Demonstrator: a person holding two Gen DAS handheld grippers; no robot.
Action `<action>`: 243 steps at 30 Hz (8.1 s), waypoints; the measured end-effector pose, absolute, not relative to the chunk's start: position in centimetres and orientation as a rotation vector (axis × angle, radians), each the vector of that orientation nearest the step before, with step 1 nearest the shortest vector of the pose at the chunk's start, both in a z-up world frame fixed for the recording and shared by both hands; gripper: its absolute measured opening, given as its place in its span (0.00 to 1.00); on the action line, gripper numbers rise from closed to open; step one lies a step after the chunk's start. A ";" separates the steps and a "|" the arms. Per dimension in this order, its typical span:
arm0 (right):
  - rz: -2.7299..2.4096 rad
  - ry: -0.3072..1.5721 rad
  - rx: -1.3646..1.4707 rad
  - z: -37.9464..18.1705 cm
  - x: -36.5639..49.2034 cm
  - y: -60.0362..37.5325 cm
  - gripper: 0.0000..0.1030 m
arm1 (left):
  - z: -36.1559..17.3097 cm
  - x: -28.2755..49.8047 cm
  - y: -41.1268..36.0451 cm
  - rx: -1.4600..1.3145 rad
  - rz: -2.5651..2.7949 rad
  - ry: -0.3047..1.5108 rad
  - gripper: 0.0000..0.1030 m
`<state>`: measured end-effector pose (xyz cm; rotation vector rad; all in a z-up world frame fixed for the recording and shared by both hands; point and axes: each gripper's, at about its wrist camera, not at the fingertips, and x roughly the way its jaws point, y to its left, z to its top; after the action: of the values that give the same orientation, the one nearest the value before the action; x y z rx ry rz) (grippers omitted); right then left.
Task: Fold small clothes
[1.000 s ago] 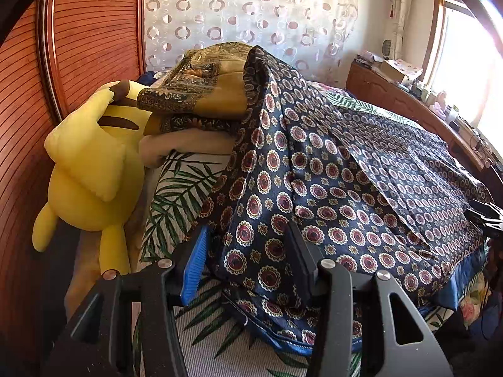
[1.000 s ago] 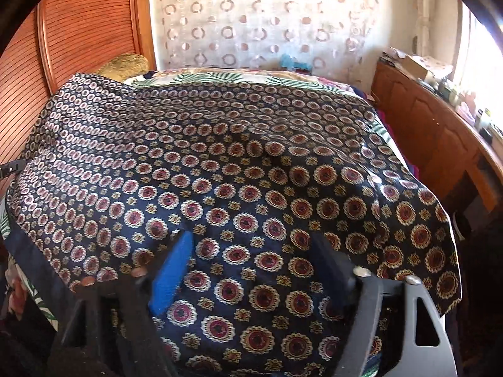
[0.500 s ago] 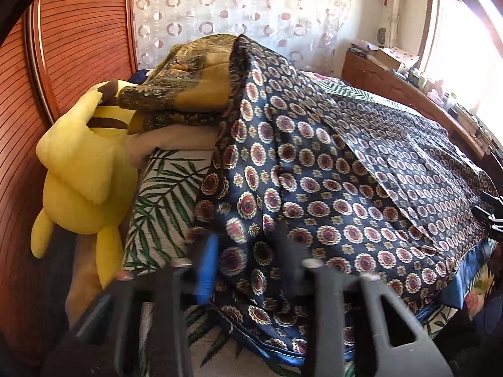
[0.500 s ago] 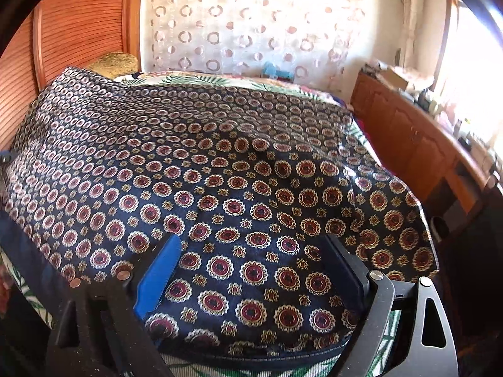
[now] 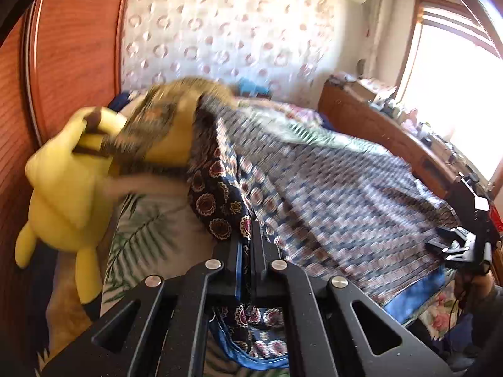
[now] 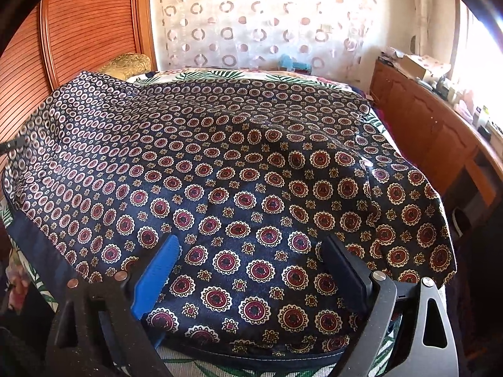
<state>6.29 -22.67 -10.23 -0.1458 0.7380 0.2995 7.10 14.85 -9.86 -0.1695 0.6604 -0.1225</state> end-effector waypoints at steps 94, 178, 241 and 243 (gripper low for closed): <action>0.619 0.671 -0.310 -4.0 15.9 -15.9 0.03 | -7.3 8.4 1.1 -0.016 -0.345 0.611 0.74; 0.310 0.675 -0.167 -1.5 23.5 -23.4 0.23 | -12.1 14.1 -5.9 0.022 -0.441 0.758 0.74; 0.347 0.671 0.058 -2.9 8.7 -28.5 0.01 | -12.7 10.6 -6.2 -0.005 -0.449 0.771 0.74; 0.306 0.732 0.021 -4.4 9.6 -28.7 0.04 | -12.6 10.7 -6.2 -0.007 -0.451 0.769 0.74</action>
<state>9.59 -28.68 -4.40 0.0211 0.7317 0.3057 10.67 -6.21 -12.55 -0.0071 0.7692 -0.4507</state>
